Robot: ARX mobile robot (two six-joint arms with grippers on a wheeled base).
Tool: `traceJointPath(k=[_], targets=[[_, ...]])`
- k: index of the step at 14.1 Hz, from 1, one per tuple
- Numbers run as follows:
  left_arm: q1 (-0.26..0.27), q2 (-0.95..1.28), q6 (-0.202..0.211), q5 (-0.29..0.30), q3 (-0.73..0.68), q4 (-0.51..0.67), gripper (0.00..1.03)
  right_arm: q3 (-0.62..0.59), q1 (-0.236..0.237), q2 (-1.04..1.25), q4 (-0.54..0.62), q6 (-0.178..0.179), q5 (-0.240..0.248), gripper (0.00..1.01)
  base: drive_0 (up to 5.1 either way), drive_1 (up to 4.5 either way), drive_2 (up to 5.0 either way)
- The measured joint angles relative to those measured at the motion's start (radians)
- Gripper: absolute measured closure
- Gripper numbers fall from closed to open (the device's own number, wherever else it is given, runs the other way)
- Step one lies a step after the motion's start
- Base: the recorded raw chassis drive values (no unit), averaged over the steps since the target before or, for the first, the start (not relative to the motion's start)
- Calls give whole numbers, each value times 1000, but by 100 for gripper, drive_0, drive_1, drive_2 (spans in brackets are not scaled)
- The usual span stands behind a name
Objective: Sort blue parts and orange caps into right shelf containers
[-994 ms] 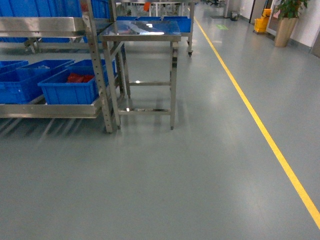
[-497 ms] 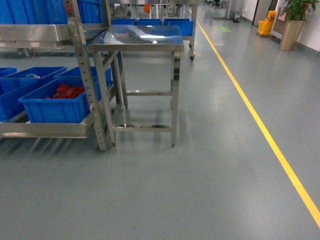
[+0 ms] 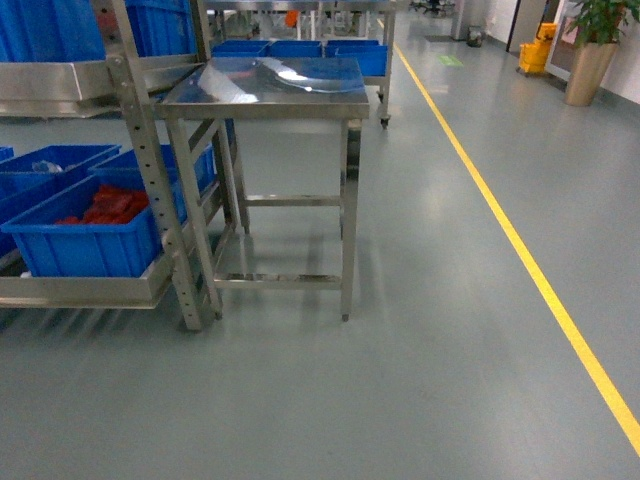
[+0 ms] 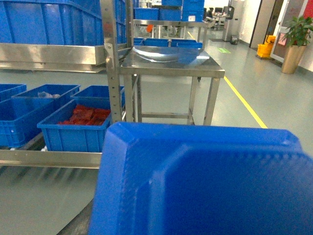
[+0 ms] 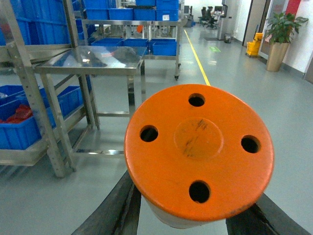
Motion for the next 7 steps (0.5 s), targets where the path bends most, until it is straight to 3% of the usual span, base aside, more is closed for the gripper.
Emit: traceJointPath(k=[7], targets=[[0,0,0,0,0,3,59,0,0,0,4,0,0,59,6,440,-427]])
